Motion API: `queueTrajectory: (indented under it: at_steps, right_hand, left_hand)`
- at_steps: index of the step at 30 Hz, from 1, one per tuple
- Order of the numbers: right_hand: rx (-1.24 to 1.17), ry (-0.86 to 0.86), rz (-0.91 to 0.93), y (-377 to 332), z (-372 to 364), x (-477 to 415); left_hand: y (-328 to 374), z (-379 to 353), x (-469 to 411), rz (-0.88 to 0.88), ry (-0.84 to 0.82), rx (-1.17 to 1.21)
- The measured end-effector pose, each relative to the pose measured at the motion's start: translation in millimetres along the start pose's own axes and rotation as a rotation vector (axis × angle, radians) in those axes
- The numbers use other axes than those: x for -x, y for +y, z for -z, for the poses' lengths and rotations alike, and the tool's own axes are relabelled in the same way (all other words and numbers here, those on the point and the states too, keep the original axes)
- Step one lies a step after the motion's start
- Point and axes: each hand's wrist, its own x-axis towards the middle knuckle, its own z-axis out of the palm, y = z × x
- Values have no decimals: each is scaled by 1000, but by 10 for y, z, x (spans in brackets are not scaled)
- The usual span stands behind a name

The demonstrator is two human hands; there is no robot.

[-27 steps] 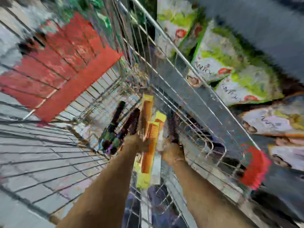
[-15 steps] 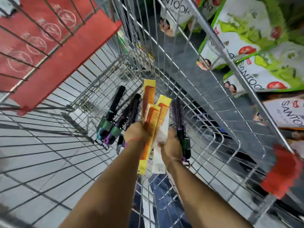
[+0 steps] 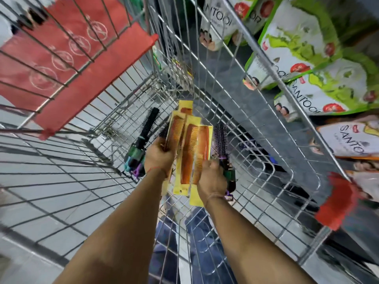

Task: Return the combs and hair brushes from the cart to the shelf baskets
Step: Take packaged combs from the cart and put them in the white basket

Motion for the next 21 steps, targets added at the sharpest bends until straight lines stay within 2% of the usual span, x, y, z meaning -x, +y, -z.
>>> queueTrajectory:
  at_steps: [4,8,12,16,19,21]
  right_hand:
    - [123,-2,-32,-86,-81,-28]
    - [-10,55,-161,-175,-117,-106]
    - [-412,85,-333,-73,-71,-190]
    - [-877,-73,-412,103,-58,-210]
    - [-1064,-162,-418,221,104,-84]
    - [-1179,-262,-358,284,257,49]
  left_hand:
    - [-41,-49,-33,78,11,-8]
    - [-32,-106,-65,112,27,-24]
    - [-48,-132,-95,123,9,-5]
    - [-38,-145,-101,185,-61,-33]
    - [16,-35,-18,172,-144,-63]
    - [87,93,44,116,-190,8]
